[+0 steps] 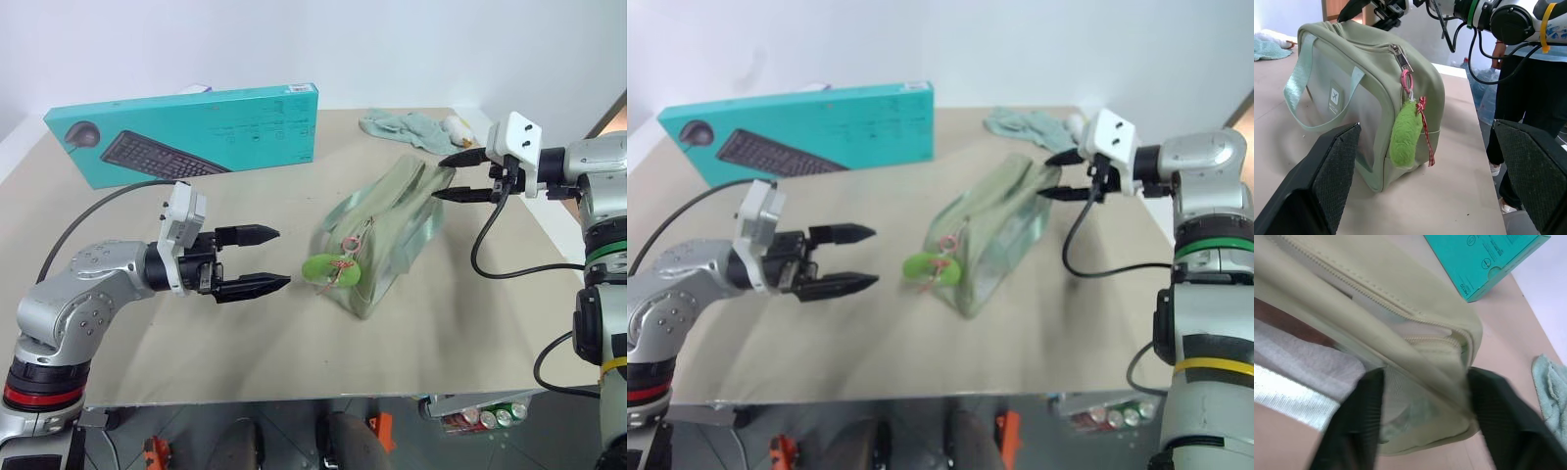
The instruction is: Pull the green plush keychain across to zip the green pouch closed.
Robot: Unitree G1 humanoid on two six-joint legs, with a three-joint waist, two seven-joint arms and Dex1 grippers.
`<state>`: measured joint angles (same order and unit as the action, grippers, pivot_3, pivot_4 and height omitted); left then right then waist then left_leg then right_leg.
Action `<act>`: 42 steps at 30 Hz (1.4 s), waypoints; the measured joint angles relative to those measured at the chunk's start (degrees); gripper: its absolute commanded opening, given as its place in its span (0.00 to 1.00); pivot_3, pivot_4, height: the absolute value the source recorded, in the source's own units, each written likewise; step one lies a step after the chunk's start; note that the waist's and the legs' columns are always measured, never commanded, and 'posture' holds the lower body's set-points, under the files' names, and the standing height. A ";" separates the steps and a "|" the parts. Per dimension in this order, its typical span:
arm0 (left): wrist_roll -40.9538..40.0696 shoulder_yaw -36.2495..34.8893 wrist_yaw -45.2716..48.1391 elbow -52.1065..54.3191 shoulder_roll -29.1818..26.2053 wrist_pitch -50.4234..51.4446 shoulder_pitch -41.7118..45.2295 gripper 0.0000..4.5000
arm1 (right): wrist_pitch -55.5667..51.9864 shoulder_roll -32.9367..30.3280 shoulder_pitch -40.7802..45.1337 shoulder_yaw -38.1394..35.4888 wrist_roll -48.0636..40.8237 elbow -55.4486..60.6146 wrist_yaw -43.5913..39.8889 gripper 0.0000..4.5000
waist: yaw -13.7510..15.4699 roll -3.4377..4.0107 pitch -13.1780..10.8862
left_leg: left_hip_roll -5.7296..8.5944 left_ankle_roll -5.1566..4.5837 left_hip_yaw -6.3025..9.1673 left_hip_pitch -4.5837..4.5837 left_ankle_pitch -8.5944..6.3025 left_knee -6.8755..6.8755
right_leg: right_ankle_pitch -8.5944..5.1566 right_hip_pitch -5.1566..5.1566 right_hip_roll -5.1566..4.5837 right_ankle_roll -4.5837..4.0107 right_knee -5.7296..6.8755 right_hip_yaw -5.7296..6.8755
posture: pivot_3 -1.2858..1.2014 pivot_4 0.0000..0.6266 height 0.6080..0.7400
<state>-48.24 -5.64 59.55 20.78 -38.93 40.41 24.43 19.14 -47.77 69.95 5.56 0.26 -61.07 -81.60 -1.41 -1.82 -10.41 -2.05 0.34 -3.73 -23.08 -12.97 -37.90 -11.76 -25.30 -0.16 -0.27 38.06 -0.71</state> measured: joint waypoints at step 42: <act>10.75 1.44 2.17 -10.73 0.63 -10.03 2.44 1.00 | -58.31 0.10 -41.37 -10.84 -15.78 84.25 30.90 0.47 | 0.23 -0.13 0.06 | 0.01 -0.05 -0.01 -0.06 -0.03 0.08 | -0.05 -0.01 -0.14 0.23 -0.06 -0.03 | 0.52 0.24 1.00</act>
<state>-37.50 -4.20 61.72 10.06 -38.30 30.38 26.87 -39.17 -47.68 28.58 -5.29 -15.52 23.18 -50.70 -1.18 -1.95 -10.35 -2.04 0.29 -3.73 -23.14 -13.00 -37.81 -11.81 -25.31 -0.31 -0.05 38.00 -0.74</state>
